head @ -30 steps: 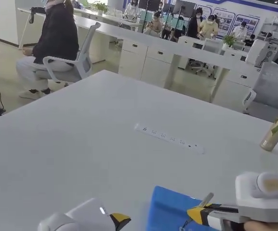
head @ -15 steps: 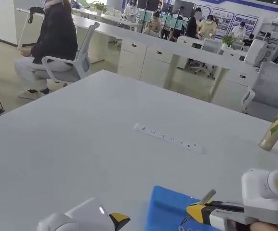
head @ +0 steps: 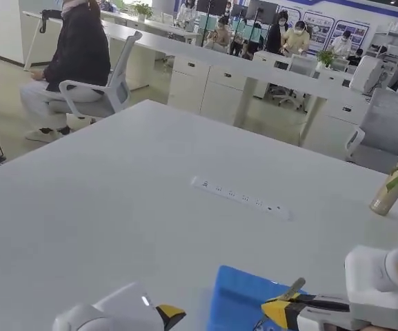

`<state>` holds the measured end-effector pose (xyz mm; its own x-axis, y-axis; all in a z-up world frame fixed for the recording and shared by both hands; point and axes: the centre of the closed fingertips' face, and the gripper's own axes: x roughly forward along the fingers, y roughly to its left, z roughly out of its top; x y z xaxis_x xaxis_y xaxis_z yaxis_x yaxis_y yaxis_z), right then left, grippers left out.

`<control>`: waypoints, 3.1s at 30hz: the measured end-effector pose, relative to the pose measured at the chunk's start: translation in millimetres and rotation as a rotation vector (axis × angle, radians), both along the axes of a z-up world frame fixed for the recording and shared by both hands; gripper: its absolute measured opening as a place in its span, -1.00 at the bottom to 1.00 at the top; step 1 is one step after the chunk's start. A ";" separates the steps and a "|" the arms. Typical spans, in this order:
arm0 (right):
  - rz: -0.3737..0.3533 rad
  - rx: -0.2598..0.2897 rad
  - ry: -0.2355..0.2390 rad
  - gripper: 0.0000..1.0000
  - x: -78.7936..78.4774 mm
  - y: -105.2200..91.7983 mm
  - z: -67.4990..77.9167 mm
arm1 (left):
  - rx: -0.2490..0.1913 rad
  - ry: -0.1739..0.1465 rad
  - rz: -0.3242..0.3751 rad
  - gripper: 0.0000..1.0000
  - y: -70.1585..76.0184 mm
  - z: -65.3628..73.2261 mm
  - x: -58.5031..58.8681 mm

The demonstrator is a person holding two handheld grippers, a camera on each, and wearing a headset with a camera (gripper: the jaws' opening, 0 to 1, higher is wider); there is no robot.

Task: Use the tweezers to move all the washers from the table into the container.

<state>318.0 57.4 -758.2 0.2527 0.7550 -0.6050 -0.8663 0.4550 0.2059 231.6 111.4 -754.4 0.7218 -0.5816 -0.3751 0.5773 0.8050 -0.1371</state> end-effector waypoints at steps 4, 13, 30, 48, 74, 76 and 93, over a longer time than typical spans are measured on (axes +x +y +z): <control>0.021 -0.007 0.021 -0.93 -10.2 3.6 -6.4 | -0.001 0.000 0.001 0.30 0.2 -0.1 0.2; 0.040 -0.023 0.057 -0.93 -21.5 7.0 -22.7 | 0.006 0.003 -0.002 0.29 0.3 -1.1 -0.3; 0.052 -0.065 0.116 -0.93 -29.9 7.7 -54.6 | 0.011 0.006 -0.003 0.27 1.0 -1.6 -1.8; 0.172 -0.135 0.016 -0.93 -37.9 13.1 -59.1 | 0.012 0.009 -0.003 0.26 0.9 -3.0 -1.4; 0.277 -0.201 -0.086 -0.95 -39.2 14.0 -65.1 | 0.023 0.005 -0.008 0.25 0.9 -3.5 -0.8; 0.263 -0.185 -0.075 -0.95 -40.3 12.7 -65.1 | 0.023 0.005 -0.009 0.24 0.9 -3.5 -0.8; 0.173 -0.094 -0.012 -0.95 -42.9 7.7 -55.8 | 0.029 0.006 -0.005 0.22 2.5 -4.1 -1.2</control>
<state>275.1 65.1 -813.9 0.1323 0.7281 -0.6725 -0.9353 0.3163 0.1585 230.5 113.9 -758.4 0.7166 -0.5739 -0.3964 0.5807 0.8057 -0.1168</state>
